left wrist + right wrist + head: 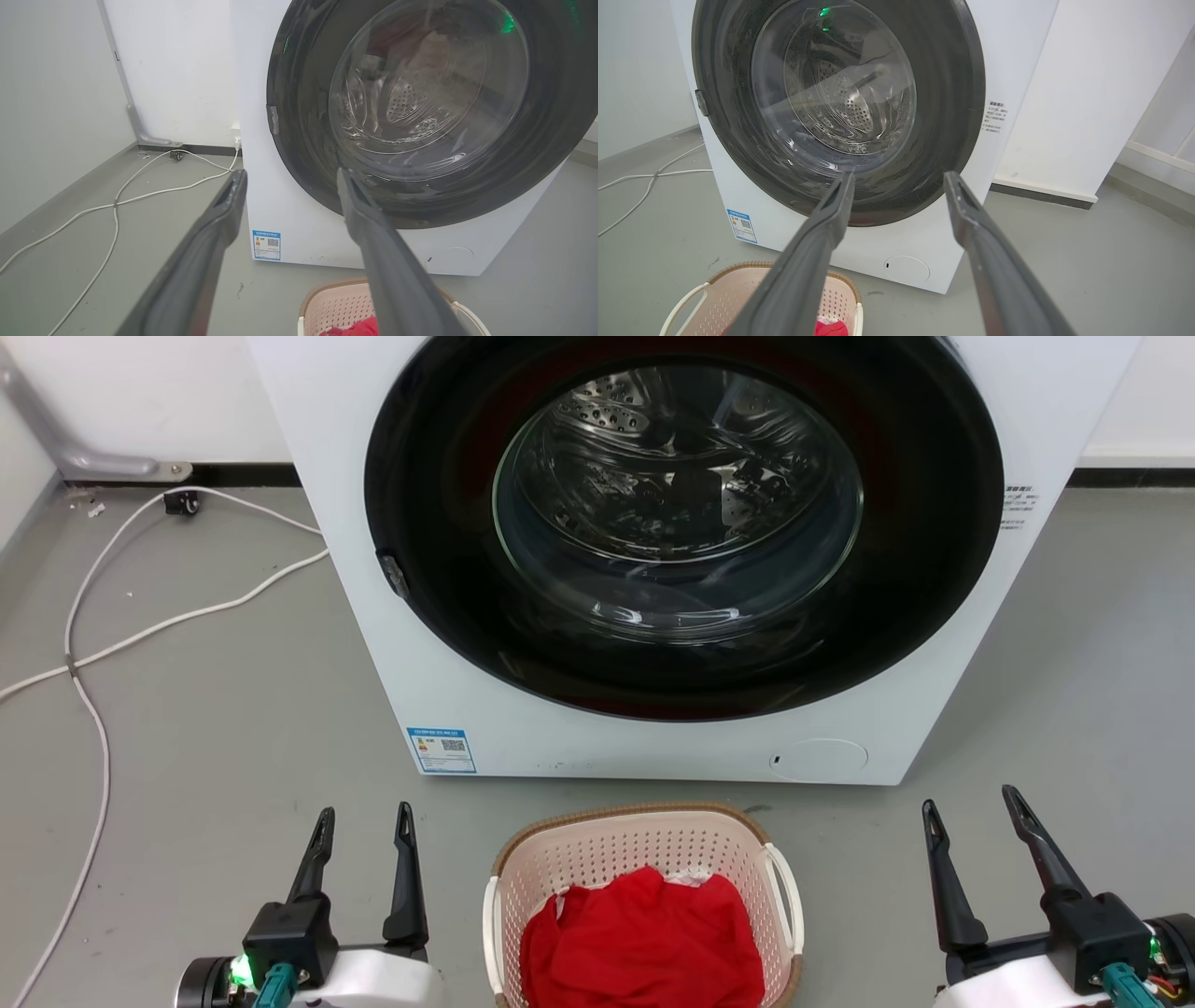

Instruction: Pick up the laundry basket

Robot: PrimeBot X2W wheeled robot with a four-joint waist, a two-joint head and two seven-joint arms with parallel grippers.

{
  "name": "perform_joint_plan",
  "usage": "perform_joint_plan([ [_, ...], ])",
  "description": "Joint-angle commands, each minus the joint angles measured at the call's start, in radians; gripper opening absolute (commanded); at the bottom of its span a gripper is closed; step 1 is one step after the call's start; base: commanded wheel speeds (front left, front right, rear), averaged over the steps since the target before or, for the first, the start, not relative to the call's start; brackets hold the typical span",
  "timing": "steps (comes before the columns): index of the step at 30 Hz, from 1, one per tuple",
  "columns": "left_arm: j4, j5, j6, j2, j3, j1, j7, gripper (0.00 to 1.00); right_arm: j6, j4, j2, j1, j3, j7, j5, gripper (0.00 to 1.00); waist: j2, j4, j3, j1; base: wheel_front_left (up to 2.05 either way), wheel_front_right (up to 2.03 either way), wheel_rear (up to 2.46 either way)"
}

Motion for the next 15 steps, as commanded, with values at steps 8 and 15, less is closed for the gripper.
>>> perform_joint_plan([
  [8, 0.078, 0.02, -0.031, 0.002, -0.004, -0.086, -0.003, 1.0, -0.001, 0.03, -0.003, -0.074, 0.012, -0.002, -0.002, 1.0, 0.0, -0.001, 0.077, 0.0, 0.0, 0.0, 0.0],
  [15, 0.223, 0.033, -0.059, 0.002, -0.019, -0.228, -0.003, 1.0, -0.001, 0.162, -0.003, -0.204, 0.038, -0.002, -0.032, 1.0, 0.0, 0.003, 0.218, 0.0, 0.0, 0.0, 0.0],
])
